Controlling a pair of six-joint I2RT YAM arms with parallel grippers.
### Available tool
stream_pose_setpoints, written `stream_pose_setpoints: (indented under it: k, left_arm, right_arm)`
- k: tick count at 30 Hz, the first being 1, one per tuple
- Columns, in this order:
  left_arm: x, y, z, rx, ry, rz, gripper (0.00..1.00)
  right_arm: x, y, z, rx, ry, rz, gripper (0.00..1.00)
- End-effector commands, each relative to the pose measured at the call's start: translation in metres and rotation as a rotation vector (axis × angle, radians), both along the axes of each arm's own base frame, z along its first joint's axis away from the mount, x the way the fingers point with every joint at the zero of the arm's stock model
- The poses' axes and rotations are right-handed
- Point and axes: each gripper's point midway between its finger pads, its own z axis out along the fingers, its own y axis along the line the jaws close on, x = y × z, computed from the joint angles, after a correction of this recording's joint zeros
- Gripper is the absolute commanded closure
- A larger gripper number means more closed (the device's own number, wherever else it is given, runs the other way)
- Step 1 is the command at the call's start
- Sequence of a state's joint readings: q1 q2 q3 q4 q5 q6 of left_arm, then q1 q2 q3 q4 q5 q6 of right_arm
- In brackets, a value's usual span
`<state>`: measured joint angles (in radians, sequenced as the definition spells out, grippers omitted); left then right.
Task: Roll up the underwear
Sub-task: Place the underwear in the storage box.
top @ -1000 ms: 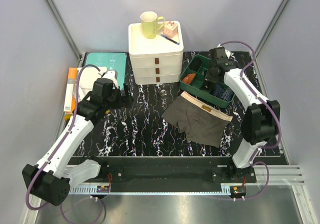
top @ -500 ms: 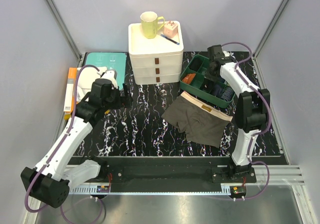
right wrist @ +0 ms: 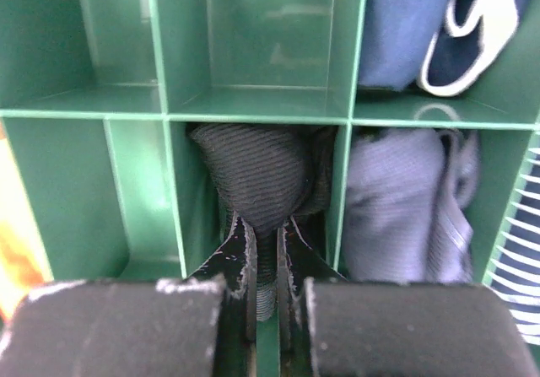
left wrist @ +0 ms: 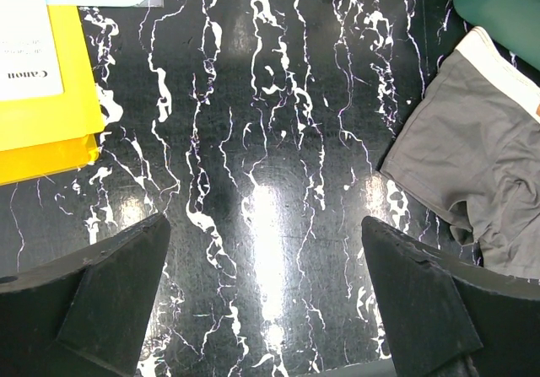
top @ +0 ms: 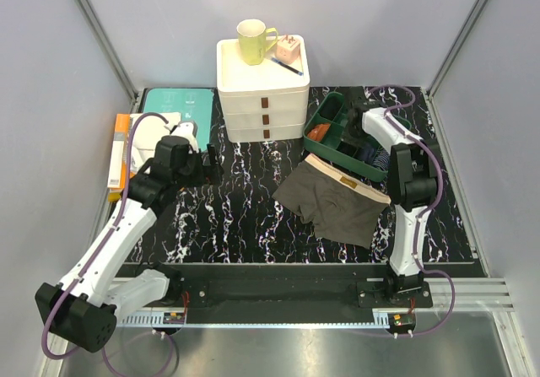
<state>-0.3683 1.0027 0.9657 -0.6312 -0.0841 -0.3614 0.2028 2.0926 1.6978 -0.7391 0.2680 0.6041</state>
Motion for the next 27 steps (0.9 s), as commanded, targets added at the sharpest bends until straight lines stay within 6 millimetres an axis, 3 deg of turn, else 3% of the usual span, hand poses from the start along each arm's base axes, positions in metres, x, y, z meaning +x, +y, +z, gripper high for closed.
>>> stream_pose_setpoints:
  k: [1,6,10,12,13,16,18,27]
  left_arm:
    - [0.008,0.005,0.012,0.015,-0.070,0.012,0.01]
    - [0.008,0.007,0.009,0.025,-0.065,0.020,0.01]
    - [0.007,0.008,0.007,0.030,-0.060,0.021,0.01]
    - [0.008,0.008,0.007,0.031,-0.059,0.021,0.01]
    - [0.008,0.008,0.007,0.031,-0.059,0.021,0.01]
    - [0.008,0.008,0.006,0.032,-0.057,0.021,0.01]
    - [0.008,0.009,0.004,0.039,-0.055,0.025,0.01]
    - [0.006,0.011,0.007,0.046,-0.066,0.024,0.01]
  right_arm:
    - [0.014,-0.006,-0.004,-0.025,-0.015,-0.046,1.00]
    - [0.017,-0.008,-0.025,-0.023,0.022,-0.061,1.00]
    - [0.019,-0.007,-0.019,-0.021,0.012,-0.057,1.00]
    - [0.022,-0.005,-0.007,-0.010,-0.014,-0.050,0.90]
    - [0.023,-0.005,-0.003,-0.008,-0.019,-0.045,0.76]
    - [0.026,-0.002,0.017,0.005,-0.052,-0.026,0.49]
    - [0.028,-0.003,0.028,0.005,-0.071,-0.021,0.41]
    - [0.037,0.006,0.101,0.047,-0.216,0.038,0.30]
